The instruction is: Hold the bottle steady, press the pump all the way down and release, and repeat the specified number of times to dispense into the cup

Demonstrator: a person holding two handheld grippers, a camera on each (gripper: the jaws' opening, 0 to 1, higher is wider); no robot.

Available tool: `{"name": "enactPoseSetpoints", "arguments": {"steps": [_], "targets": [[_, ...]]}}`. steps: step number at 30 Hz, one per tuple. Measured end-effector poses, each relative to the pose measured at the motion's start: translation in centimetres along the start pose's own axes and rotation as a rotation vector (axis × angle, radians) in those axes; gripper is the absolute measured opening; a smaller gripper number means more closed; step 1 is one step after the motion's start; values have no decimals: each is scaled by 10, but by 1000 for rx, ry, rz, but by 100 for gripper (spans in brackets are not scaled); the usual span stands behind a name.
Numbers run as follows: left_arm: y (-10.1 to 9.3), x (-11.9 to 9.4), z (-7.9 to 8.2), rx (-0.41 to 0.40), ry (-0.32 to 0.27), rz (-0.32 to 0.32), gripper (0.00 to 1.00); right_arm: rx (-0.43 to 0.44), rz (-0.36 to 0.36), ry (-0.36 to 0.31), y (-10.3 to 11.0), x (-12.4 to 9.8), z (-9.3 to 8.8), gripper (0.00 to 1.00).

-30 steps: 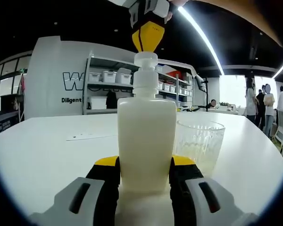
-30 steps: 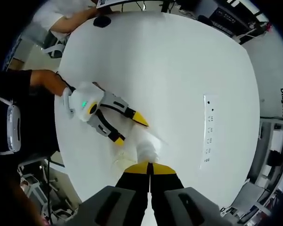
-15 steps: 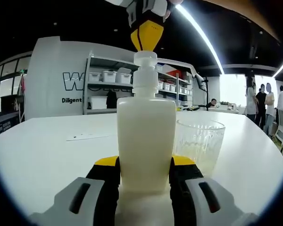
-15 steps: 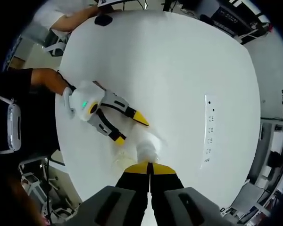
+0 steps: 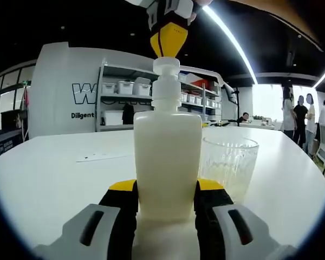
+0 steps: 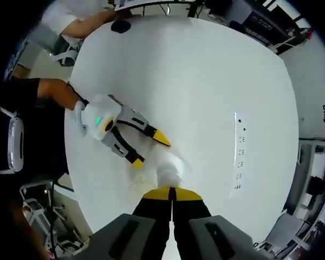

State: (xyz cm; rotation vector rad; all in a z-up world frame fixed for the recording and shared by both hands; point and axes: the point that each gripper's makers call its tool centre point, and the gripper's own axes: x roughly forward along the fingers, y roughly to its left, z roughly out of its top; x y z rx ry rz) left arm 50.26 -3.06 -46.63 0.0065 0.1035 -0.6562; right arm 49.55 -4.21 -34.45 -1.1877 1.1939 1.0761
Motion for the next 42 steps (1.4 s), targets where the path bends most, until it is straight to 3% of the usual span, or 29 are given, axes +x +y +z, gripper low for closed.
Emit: {"name": "enactPoseSetpoints", "arguments": {"steps": [14, 29, 42], "targets": [[1, 1, 0, 0, 4, 8, 39, -33, -24, -53, 3, -8, 1, 0], [-3, -2, -2, 2, 2, 9, 39, -91, -30, -33, 3, -8, 1, 0], [-9, -8, -3, 1, 2, 6, 39, -53, -17, -46, 2, -7, -1, 0]]}}
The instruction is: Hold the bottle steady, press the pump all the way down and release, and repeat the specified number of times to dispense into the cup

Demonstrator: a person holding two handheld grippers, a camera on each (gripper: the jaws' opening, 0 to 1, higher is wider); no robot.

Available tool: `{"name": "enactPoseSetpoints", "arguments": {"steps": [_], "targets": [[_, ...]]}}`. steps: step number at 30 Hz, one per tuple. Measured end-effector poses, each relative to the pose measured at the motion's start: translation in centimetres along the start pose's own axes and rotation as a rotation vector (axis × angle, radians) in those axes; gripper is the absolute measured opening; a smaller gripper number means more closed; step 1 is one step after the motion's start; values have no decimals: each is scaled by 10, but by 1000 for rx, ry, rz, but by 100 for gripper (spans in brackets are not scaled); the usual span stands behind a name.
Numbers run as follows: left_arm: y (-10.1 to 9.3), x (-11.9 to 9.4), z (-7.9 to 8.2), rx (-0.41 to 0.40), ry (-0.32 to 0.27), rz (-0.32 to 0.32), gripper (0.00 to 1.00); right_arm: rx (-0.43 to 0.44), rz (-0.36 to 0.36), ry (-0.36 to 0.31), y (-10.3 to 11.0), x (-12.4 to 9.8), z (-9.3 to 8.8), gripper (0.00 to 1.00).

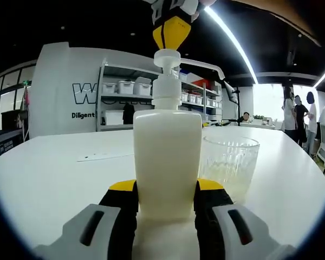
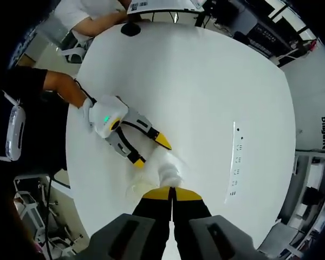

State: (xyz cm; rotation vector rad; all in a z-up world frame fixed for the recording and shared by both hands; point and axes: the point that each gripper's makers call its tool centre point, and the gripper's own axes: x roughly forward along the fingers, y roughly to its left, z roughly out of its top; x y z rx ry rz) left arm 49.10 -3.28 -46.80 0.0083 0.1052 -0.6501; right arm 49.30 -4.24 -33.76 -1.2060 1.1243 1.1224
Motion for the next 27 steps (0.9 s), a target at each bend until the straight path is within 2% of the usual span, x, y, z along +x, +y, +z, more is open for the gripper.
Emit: {"name": "enactPoseSetpoints", "arguments": {"steps": [2, 4, 6, 15, 20, 27], "targets": [[-1, -1, 0, 0, 1, 0, 39, -3, 8, -10, 0, 0, 1, 0], [-1, -1, 0, 0, 1, -1, 39, 81, 16, -14, 0, 1, 0, 0], [-2, -2, 0, -1, 1, -1, 39, 35, 16, -25, -1, 1, 2, 0], [0, 0, -1, -2, 4, -3, 39, 13, -2, 95, 0, 2, 5, 0], [1, 1, -1, -2, 5, -3, 39, 35, 3, 97, 0, 2, 2, 0], [1, 1, -1, -2, 6, -2, 39, 37, -2, 58, -2, 2, 1, 0]]}}
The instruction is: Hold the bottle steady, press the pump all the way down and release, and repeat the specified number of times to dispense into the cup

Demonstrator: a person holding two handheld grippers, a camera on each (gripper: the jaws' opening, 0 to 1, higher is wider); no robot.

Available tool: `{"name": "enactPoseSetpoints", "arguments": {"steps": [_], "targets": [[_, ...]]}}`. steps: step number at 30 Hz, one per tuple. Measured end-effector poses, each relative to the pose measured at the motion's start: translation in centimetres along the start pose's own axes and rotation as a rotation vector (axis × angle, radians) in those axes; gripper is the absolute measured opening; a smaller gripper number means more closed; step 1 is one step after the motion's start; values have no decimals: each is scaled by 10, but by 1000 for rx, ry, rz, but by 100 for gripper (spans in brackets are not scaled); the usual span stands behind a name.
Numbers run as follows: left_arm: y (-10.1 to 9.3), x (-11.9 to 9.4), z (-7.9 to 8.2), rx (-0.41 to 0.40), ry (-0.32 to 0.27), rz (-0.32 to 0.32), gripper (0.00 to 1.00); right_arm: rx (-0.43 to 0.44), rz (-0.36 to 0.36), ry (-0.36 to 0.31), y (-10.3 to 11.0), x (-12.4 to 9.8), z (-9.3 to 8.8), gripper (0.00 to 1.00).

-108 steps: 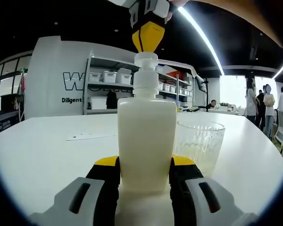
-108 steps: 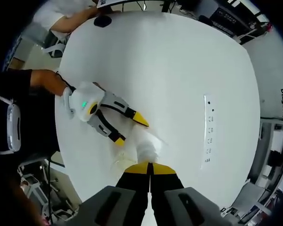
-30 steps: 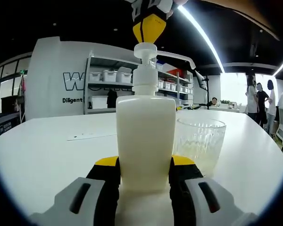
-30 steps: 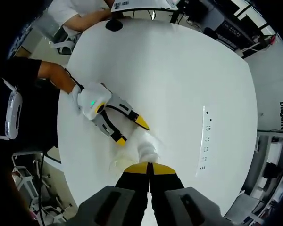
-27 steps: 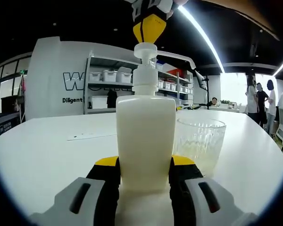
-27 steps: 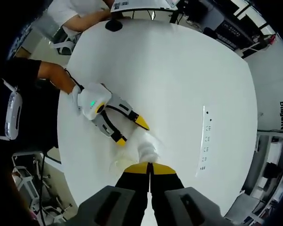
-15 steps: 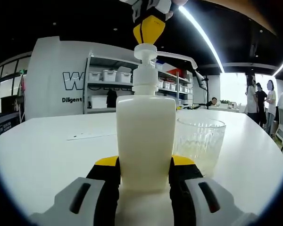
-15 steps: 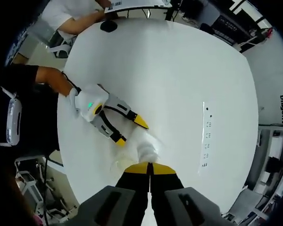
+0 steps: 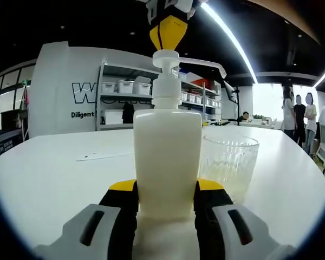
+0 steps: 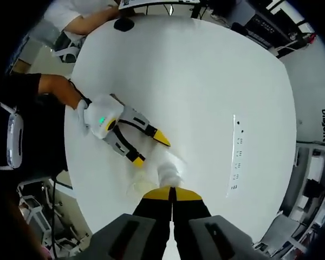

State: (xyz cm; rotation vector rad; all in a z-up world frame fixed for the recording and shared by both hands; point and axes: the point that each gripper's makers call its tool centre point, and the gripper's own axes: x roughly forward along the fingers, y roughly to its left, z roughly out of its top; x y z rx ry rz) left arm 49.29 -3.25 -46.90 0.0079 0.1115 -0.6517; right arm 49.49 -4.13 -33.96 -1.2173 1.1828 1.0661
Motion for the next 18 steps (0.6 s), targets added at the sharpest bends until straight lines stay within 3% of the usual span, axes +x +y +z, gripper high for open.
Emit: {"name": "enactPoseSetpoints", "arguments": {"steps": [18], "targets": [[5, 4, 1, 2, 2, 1, 39, 9, -11, 16, 1, 2, 2, 0]]}}
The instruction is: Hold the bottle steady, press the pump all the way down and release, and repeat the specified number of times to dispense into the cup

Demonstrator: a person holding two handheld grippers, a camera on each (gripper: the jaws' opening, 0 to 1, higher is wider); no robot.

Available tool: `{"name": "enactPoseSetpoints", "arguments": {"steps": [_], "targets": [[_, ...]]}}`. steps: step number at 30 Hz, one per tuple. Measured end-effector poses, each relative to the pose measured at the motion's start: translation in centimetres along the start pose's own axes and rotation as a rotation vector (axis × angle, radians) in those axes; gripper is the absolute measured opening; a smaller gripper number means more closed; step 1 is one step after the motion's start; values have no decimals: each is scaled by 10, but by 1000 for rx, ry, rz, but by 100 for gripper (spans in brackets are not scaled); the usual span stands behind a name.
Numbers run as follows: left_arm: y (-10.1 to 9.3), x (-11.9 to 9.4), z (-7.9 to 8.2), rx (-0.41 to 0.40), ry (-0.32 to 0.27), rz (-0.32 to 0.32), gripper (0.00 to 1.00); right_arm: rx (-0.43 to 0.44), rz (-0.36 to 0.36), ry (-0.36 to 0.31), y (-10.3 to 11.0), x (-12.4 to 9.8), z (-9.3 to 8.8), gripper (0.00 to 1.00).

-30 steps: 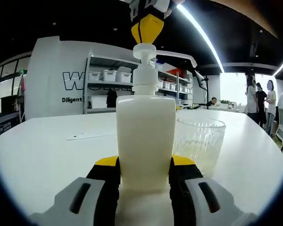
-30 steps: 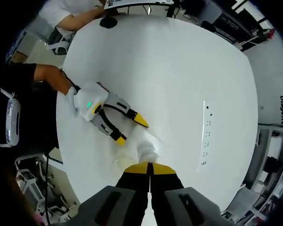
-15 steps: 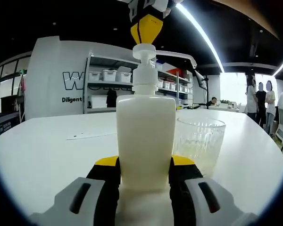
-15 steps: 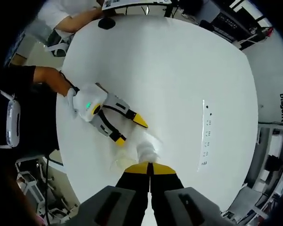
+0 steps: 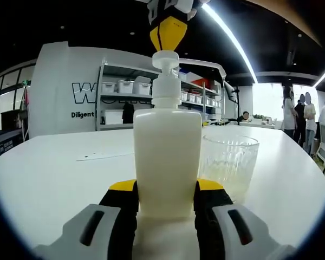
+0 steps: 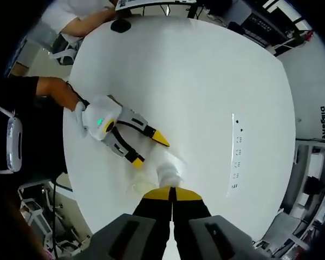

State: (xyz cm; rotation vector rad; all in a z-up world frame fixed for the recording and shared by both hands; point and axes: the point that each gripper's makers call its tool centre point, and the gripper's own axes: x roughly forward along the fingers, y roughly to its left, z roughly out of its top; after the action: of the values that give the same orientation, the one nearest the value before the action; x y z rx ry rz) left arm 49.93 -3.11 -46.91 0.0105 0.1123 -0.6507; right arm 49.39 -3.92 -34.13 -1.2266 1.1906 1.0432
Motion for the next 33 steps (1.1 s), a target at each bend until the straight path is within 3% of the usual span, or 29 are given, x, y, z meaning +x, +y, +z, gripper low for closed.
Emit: {"name": "enactPoseSetpoints", "arguments": {"steps": [33], "targets": [[1, 1, 0, 3, 0, 0, 39, 29, 22, 2, 1, 4, -1, 0]]}}
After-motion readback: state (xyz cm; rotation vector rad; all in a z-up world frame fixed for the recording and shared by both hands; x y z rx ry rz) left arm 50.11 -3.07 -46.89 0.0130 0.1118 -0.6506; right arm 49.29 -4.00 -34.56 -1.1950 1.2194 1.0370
